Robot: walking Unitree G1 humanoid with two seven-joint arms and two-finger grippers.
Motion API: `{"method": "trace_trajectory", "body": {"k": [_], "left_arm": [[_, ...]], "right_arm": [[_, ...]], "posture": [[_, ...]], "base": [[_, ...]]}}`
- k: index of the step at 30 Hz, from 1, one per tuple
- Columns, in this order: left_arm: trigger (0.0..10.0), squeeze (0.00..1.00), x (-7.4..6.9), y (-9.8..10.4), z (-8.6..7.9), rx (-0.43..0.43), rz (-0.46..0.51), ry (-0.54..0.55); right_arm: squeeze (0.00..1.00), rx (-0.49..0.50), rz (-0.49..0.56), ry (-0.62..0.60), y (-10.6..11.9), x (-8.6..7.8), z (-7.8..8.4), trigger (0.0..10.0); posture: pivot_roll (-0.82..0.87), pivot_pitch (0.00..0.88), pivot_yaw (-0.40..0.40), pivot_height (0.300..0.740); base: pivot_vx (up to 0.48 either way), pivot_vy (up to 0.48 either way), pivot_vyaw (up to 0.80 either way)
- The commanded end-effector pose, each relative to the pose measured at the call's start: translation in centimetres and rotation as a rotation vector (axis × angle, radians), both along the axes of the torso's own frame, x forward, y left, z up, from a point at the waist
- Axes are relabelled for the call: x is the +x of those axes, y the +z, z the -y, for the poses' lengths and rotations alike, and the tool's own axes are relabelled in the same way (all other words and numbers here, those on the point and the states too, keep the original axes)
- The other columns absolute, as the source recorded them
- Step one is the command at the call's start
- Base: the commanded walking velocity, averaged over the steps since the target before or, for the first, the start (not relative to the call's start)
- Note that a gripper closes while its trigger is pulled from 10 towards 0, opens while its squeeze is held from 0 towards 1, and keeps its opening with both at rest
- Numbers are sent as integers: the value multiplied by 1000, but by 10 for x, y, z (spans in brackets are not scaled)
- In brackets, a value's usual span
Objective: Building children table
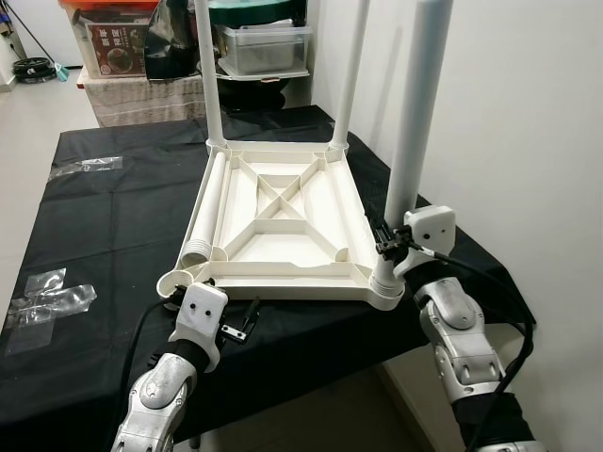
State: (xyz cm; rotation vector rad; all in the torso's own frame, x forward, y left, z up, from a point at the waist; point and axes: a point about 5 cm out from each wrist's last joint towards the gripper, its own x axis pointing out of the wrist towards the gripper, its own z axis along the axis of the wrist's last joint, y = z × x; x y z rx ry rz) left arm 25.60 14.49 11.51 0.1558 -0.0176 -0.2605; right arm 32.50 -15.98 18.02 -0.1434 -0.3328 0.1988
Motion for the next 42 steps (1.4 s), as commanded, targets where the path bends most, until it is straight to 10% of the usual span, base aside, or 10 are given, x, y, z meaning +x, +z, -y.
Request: {"method": "trace_trajectory", "body": {"k": [1, 13, 42], "left_arm": [[10000, 0, -1, -1, -2, 15, -2, -1], [10000, 0, 0, -1, 0, 13, -6, -9], [10000, 0, -1, -2, 1, 8, -9, -1]], "right_arm": [[0, 54, -78, -15, -12, 1, 2, 10000], [0, 227, -219, -87, -28, 7, 15, 10000], [0, 127, -289, -61, -35, 12, -8, 10000]], "posture": [[37, 0, -69, 740], [33, 0, -65, 740], [36, 0, -78, 740]], "base": [[0, 0, 0], [0, 0, 0], [0, 0, 0]]}}
